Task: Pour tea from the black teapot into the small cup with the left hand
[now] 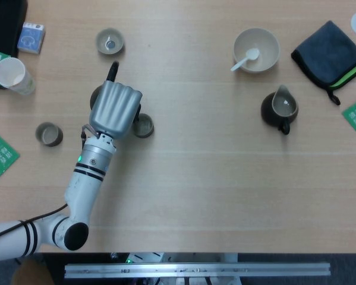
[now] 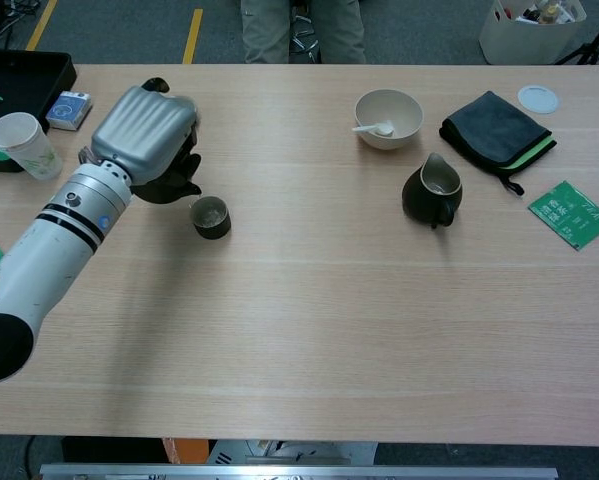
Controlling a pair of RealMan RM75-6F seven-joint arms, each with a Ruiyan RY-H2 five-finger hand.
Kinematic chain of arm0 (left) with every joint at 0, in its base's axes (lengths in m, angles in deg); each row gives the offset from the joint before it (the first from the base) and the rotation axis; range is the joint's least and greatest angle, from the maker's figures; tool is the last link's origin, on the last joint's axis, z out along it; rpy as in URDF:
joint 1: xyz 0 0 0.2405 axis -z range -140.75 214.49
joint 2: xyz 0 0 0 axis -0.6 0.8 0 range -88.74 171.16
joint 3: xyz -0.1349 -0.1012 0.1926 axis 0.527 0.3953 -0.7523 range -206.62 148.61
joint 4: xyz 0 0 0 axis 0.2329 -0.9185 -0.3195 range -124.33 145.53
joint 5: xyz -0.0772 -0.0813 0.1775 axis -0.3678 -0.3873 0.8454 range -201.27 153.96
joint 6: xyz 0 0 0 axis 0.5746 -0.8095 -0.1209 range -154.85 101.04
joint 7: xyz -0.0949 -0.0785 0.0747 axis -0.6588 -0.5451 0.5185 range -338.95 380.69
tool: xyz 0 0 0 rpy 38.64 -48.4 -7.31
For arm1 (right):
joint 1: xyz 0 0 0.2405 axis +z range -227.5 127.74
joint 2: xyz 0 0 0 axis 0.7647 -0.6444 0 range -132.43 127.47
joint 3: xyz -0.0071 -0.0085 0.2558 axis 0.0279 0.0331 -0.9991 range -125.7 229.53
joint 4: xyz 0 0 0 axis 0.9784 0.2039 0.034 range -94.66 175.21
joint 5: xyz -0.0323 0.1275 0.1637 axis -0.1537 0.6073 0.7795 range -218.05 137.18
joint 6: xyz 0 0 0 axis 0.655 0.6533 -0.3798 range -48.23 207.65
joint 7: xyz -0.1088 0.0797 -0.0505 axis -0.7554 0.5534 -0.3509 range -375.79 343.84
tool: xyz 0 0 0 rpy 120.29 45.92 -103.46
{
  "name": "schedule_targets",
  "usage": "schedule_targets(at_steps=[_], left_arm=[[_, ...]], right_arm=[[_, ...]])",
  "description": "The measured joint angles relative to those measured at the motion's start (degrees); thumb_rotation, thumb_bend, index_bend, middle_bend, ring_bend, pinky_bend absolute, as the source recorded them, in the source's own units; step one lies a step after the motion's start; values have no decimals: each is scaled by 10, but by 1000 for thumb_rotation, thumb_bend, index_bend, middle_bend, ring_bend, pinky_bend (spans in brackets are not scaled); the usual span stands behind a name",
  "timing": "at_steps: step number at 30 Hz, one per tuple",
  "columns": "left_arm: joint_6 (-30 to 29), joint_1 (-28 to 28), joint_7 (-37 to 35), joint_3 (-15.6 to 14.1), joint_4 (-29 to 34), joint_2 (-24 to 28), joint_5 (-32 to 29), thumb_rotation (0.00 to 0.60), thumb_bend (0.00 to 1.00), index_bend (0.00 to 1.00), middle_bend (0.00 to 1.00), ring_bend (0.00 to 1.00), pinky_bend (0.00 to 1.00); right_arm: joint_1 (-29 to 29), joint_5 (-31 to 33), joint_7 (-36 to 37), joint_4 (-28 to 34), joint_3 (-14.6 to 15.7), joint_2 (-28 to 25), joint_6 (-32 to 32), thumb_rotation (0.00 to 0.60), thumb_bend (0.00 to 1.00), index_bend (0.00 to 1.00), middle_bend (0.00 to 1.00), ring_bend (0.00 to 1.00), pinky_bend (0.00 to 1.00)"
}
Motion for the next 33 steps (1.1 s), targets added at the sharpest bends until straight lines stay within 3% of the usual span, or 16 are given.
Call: schedule_targets(at_steps=[5,17,33], left_arm=[[4,-3,-24,4,3,3,-2,525,455,900,1000,975,170],[18,-15,-118,25,7,23,-17,517,455,897,1000,968,170],[21,-41,-227,20,-46,34,0,519,455,877,1000,939,170]], right_arm=[[0,1,-3,4,-1,-1,0,600,7,176,202,127,143],[2,2,-10,9,-1,-2,2,600,7,176,202,127,143],[6,1,-18,14,-1,-1,6,600,7,176,202,127,143]])
